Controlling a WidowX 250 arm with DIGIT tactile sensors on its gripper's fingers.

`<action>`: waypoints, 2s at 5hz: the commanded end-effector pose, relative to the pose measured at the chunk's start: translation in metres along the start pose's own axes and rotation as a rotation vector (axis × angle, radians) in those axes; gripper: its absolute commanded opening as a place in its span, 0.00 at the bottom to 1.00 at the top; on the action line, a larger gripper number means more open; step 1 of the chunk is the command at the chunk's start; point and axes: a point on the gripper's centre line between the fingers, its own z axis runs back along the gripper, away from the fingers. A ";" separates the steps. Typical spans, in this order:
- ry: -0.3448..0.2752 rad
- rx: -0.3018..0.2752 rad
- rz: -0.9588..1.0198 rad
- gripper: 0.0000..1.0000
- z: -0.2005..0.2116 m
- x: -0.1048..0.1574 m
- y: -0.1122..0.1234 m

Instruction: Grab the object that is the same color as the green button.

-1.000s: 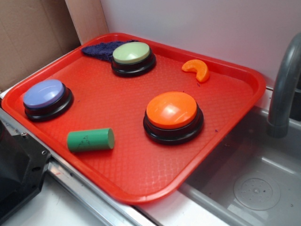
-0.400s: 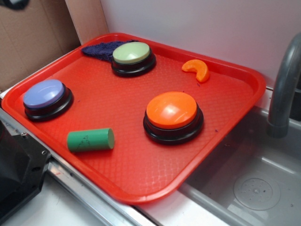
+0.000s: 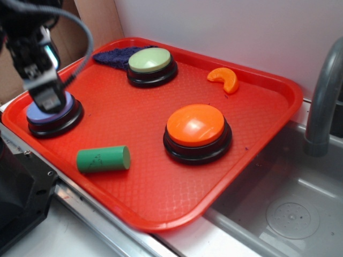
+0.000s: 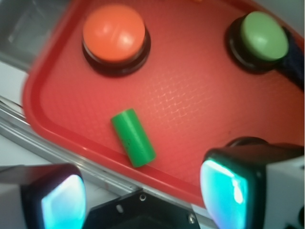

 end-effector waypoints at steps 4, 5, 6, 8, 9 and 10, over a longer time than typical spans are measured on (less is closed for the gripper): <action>0.087 -0.100 -0.119 0.00 -0.111 0.017 -0.015; 0.080 -0.108 -0.116 0.00 -0.102 0.021 -0.015; 0.101 -0.119 -0.104 0.00 -0.073 0.033 -0.012; 0.229 0.063 0.222 0.00 0.016 0.038 0.035; 0.187 0.025 0.325 0.00 0.014 0.033 0.061; 0.170 0.020 0.353 0.00 0.011 0.034 0.071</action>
